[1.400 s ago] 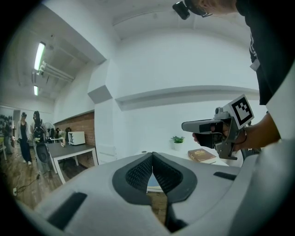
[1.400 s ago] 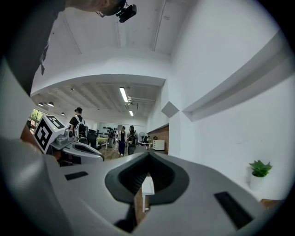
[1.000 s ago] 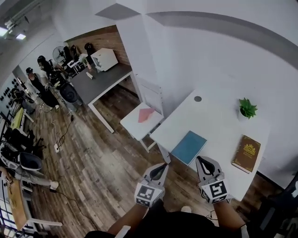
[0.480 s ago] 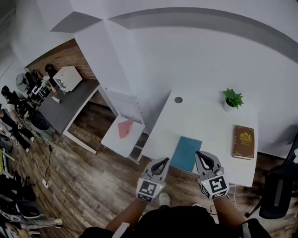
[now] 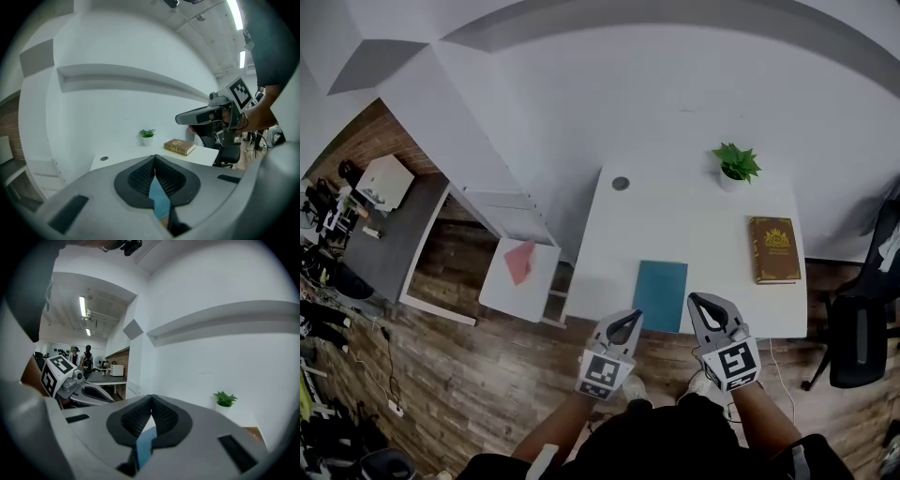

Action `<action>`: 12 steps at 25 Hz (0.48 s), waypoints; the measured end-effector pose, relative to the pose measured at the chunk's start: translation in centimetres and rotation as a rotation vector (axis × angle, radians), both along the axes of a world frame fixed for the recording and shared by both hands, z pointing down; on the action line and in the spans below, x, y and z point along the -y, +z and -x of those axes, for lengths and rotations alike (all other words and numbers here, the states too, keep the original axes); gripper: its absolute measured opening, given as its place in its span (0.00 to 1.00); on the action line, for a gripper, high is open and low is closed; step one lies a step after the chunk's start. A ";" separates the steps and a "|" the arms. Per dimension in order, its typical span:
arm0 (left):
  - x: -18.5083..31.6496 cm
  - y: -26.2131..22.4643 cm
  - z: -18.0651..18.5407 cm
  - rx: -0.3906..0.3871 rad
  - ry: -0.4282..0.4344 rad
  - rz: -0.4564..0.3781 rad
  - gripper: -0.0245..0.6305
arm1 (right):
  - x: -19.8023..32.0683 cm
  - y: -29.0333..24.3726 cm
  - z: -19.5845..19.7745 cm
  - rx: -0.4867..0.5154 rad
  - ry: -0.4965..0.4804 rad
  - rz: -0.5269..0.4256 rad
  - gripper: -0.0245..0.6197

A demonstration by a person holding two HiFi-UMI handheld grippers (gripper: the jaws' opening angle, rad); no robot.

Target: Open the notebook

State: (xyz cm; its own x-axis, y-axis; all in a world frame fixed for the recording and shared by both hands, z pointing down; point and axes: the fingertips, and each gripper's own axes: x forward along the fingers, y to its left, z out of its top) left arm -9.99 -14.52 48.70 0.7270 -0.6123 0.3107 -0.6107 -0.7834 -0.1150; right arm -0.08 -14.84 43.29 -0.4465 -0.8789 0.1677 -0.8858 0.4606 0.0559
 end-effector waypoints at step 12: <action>0.1 5.3 -5.9 0.063 0.062 0.064 0.05 | 0.8 3.0 -3.8 0.016 -0.005 0.071 0.03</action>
State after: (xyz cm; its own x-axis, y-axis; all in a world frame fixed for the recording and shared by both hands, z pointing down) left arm -4.06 -14.62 53.97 0.7405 -0.5443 0.3943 -0.5542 -0.8264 -0.0999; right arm 3.69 -15.68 46.33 -0.4537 -0.8631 0.2220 -0.8842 0.4670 0.0086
